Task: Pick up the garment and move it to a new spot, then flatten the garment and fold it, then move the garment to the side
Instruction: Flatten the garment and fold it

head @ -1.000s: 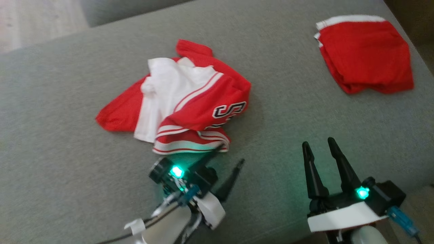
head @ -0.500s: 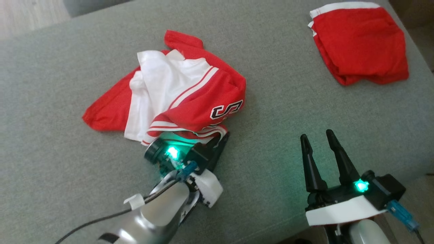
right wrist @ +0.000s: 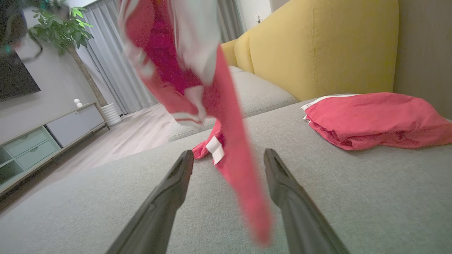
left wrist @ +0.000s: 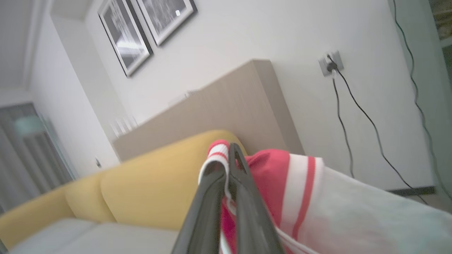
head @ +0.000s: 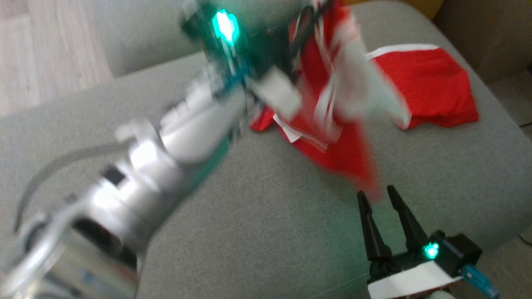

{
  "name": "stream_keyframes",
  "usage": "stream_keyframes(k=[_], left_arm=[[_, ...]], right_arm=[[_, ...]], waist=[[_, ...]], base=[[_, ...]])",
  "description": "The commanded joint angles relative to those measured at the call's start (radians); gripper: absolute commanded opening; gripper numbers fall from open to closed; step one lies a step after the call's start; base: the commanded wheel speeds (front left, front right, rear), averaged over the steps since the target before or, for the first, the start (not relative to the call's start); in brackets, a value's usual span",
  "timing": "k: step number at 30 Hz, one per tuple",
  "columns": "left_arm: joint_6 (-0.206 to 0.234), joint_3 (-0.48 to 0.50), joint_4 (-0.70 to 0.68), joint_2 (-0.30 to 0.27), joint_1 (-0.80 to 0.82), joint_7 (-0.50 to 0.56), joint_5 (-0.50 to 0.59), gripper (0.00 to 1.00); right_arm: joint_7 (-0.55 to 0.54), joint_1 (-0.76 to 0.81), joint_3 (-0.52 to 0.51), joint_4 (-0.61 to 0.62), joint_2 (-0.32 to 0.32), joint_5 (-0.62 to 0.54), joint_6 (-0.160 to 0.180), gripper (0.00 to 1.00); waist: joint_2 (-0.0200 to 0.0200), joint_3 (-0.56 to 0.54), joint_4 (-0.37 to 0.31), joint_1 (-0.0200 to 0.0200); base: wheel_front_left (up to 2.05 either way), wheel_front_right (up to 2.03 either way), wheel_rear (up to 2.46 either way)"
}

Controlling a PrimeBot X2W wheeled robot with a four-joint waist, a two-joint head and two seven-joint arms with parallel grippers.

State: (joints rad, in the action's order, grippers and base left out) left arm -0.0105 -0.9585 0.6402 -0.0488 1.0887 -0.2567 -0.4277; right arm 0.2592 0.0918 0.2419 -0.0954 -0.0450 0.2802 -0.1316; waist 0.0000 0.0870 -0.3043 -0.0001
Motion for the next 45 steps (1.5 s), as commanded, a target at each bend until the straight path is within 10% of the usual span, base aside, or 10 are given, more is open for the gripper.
stream_keyframes(k=[1, 10, 28, 29, 30, 31, 45], left_arm=[[-0.006, 0.060, -0.020, -0.014, 0.105, -0.005, 0.007, 0.00], [-0.013, 0.171, 0.093, -0.023, 0.223, -0.005, -0.018, 0.00], [0.077, 0.363, 0.078, -0.238, -0.606, -0.005, -0.233, 0.00], [0.078, 0.371, 0.071, -0.235, -0.631, -0.005, -0.243, 0.05], [0.081, 0.376, 0.067, -0.231, -0.655, -0.005, -0.253, 0.38], [0.083, 0.378, 0.063, -0.229, -0.675, -0.005, -0.259, 1.00], [0.290, 0.259, -0.214, -0.387, -0.589, 0.091, 0.059, 1.00]], right_arm=[[0.003, -0.009, 0.027, 0.027, -0.005, -0.005, 0.001, 1.00], [0.003, 0.036, -0.013, 0.058, -0.005, -0.009, 0.001, 1.00], [0.003, 0.019, -0.075, 0.079, -0.005, -0.016, 0.001, 1.00], [0.003, 0.018, -0.075, 0.078, -0.005, -0.016, 0.001, 1.00], [0.003, 0.018, -0.075, 0.078, -0.005, -0.017, 0.001, 1.00], [0.003, 0.018, -0.074, 0.077, -0.005, -0.018, 0.001, 1.00], [0.003, 0.008, -0.068, 0.075, -0.005, -0.025, 0.001, 1.00]], waist=[[0.0000, -0.047, -0.017, 0.0001], [0.0000, -0.074, 0.029, 0.0001], [0.0000, 0.026, 0.167, 0.0001], [0.0000, 0.026, 0.172, 0.0001], [0.0000, 0.026, 0.177, 0.0001], [0.0000, 0.025, 0.182, 0.0001], [0.0000, 0.065, 0.206, 0.0001]], base=[[0.00, 0.00, 0.00], [0.00, 0.00, 0.00], [0.00, 0.00, 0.00], [0.00, 0.00, 0.00], [0.00, 0.00, 0.00], [0.00, 0.00, 0.00], [0.00, 0.00, 0.00]])
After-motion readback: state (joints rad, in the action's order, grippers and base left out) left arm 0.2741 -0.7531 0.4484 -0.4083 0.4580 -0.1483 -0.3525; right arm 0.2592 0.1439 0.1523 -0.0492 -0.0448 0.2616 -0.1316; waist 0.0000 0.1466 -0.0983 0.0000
